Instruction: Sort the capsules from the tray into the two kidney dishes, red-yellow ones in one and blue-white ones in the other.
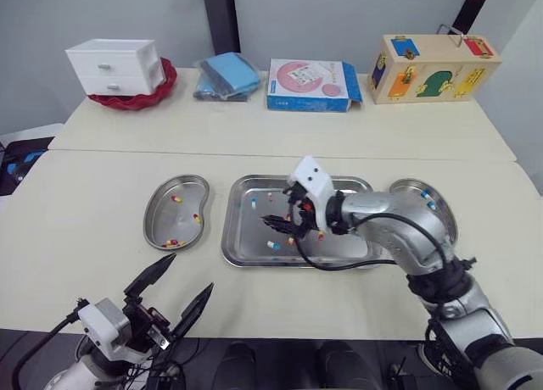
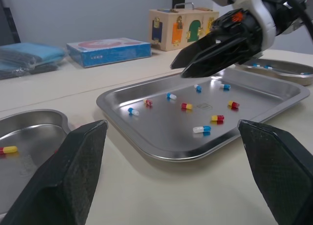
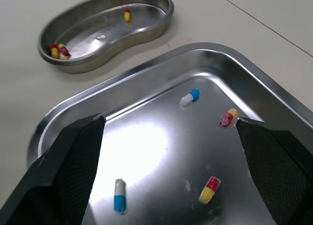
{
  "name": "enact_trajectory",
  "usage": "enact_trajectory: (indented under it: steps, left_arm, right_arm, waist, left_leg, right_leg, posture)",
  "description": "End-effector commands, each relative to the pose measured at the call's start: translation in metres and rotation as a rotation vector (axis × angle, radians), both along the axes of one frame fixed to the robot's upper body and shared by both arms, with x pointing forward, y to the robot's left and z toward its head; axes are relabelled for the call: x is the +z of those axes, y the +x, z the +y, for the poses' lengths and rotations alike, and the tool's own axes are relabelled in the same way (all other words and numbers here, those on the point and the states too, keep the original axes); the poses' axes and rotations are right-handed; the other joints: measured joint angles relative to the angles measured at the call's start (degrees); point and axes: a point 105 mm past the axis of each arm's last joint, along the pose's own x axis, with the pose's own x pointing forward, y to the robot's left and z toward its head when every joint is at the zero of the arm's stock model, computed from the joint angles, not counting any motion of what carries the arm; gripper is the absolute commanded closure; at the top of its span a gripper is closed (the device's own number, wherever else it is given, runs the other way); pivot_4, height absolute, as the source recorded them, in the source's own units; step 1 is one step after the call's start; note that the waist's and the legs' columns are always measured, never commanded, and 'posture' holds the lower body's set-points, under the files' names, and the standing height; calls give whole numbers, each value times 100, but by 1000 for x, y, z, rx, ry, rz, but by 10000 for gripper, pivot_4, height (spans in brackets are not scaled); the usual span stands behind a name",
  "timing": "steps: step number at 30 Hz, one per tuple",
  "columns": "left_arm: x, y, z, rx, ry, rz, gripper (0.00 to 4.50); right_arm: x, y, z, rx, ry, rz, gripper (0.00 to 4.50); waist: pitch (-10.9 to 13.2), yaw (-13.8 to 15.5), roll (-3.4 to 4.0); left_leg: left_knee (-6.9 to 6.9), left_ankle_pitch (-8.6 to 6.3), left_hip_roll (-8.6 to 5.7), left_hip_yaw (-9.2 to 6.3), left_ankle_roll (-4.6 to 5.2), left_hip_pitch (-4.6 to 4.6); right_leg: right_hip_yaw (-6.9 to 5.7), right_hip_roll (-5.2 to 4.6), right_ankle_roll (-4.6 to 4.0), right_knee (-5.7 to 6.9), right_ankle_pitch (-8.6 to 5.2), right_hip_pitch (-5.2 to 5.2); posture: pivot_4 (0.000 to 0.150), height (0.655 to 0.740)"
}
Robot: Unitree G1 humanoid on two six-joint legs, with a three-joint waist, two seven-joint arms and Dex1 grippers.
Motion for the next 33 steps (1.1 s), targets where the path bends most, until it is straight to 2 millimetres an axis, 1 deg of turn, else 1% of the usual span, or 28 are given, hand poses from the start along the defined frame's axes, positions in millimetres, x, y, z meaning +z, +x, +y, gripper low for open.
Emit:
enact_trajectory:
  steps: [1,2,7,13,17,22,33]
  left_arm:
    - [3,-1,1,19,-6,-16,0]
    - [2,-2,2,26,-8,-11,0]
    - [1,-3,4,42,-10,2,0]
    - [8,-3,3,63,-13,2,0]
    - [10,-3,3,74,-14,12,0]
    - [12,-1,2,86,-13,15,0]
    - [9,-3,5,113,-12,36,0]
  right_arm:
    - [5,12,5,-27,-25,-73,10344]
    - [4,15,8,-34,-31,-78,12782]
    - [2,22,35,-16,-22,-83,12782]
    - [-3,29,51,4,-32,-81,12782]
    - [-6,33,56,17,-48,-82,12782]
    - [-10,38,60,26,-68,-71,12782]
    - [-22,39,70,65,-89,-46,12782]
  waist:
    - [0,4,0]
    - [0,3,0]
    - [1,-33,2]
    - [2,-65,3]
    - [3,-64,5]
    - [3,-132,6]
    - [5,-162,8]
  left_leg:
    - [0,0,-1,0,0,-1]
    - [0,0,-1,0,0,-2]
    - [-3,0,1,1,0,0]
    - [-7,0,1,2,0,-1]
    - [-7,0,1,1,0,-1]
    - [-12,0,1,2,0,0]
    - [-17,0,1,6,0,0]
  right_leg:
    - [0,0,0,0,0,0]
    - [0,0,0,0,0,0]
    - [2,2,0,2,0,-4]
    - [1,1,0,0,0,-6]
    - [1,1,0,1,0,-6]
    - [2,1,-1,1,0,-8]
    - [6,1,-1,-1,-1,-11]
  posture:
    - [1500,7400]
    - [1500,7400]
    - [1500,7400]
    - [1500,7400]
    - [1500,7400]
    - [1500,7400]
    - [1500,7400]
